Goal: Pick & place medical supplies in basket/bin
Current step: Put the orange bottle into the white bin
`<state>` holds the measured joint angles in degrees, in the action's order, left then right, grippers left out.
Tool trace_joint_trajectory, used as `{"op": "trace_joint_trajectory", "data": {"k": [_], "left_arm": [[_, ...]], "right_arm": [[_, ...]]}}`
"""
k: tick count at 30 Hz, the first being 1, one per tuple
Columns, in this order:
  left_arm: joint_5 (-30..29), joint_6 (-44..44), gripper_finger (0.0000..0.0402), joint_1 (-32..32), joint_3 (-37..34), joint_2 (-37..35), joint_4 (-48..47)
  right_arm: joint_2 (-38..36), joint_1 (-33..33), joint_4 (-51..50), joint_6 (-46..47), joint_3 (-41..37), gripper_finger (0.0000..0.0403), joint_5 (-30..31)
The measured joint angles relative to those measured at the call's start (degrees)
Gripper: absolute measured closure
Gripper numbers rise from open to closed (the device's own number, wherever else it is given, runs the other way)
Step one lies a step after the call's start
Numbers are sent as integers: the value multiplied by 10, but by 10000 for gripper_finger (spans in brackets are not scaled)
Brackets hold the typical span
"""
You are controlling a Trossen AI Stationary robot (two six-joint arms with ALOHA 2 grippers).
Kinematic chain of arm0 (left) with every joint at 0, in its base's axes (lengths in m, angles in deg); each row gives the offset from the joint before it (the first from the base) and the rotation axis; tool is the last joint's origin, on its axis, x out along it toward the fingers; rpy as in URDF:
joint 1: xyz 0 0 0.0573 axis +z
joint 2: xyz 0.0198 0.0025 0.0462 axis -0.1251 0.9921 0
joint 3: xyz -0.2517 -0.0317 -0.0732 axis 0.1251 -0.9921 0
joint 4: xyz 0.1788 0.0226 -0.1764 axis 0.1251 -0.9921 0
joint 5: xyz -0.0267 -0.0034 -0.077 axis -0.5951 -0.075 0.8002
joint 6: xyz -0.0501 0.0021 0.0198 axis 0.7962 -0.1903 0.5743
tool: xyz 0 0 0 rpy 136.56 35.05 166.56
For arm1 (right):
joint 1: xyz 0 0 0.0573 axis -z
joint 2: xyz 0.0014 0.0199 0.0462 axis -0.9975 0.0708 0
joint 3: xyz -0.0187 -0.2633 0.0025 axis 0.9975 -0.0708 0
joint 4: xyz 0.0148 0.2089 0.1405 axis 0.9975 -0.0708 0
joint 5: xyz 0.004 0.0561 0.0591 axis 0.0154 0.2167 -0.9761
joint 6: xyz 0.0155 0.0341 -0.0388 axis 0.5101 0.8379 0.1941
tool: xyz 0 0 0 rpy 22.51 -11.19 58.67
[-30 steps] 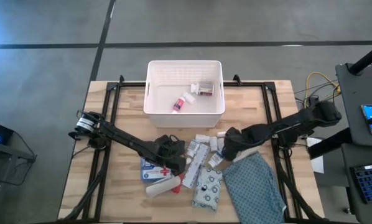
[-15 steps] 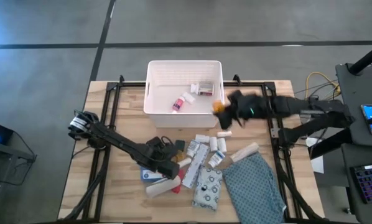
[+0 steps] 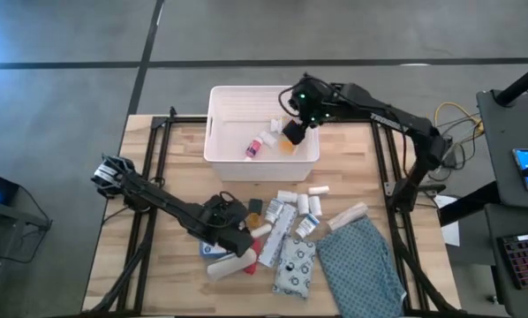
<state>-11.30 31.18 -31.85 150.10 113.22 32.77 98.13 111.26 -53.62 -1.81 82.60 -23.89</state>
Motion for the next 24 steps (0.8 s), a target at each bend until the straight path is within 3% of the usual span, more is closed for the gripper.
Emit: {"op": "trace_joint_trajectory", "data": {"k": [5,12,16,20,24], "left_arm": [[-1,-77,133,20,-18,0,16],[14,-274,133,42,-68,0,162],[23,-386,133,41,-94,0,194],[57,-399,133,45,-114,0,201],[58,-423,133,52,-124,0,240]], "right_arm": [[-33,-49,59,-81,7,80,111],[-143,-125,54,-85,-18,57,130],[-210,-193,3,-55,-55,51,205],[-269,-271,-48,34,-109,49,304],[-319,-327,-57,141,-177,49,346]]}}
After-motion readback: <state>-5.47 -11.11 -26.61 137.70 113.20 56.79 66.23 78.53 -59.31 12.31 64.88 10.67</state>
